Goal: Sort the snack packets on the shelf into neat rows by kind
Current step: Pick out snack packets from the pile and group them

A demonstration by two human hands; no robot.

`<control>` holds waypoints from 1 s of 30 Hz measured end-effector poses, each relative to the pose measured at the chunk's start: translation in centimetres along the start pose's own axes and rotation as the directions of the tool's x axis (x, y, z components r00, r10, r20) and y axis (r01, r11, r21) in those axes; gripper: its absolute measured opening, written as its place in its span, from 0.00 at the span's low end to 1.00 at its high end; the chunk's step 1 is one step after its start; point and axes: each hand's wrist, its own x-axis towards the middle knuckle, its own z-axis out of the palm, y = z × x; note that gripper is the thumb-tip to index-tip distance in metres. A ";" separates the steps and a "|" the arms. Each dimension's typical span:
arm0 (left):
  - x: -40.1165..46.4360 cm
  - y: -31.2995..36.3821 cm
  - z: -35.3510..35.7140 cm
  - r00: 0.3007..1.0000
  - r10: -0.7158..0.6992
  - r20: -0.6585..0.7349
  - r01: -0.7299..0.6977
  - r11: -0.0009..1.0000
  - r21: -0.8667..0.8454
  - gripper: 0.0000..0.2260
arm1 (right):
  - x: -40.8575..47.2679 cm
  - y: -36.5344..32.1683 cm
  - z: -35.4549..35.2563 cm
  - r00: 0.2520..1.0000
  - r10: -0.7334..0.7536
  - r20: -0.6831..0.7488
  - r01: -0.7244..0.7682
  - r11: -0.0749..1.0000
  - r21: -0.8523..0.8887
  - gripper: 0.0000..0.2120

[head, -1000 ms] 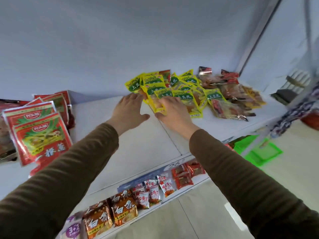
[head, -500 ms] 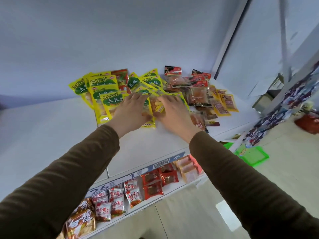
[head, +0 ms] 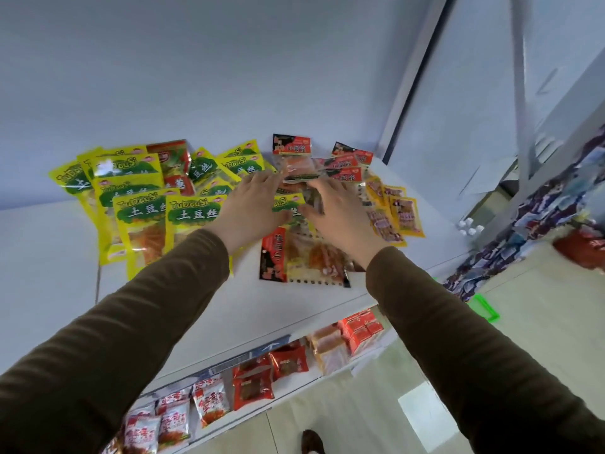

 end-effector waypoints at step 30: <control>11.8 3.8 6.6 0.986 -0.102 0.129 0.073 0.975 0.210 0.39 | 11.8 13.5 2.1 0.908 0.352 0.229 -0.410 0.627 0.663 0.59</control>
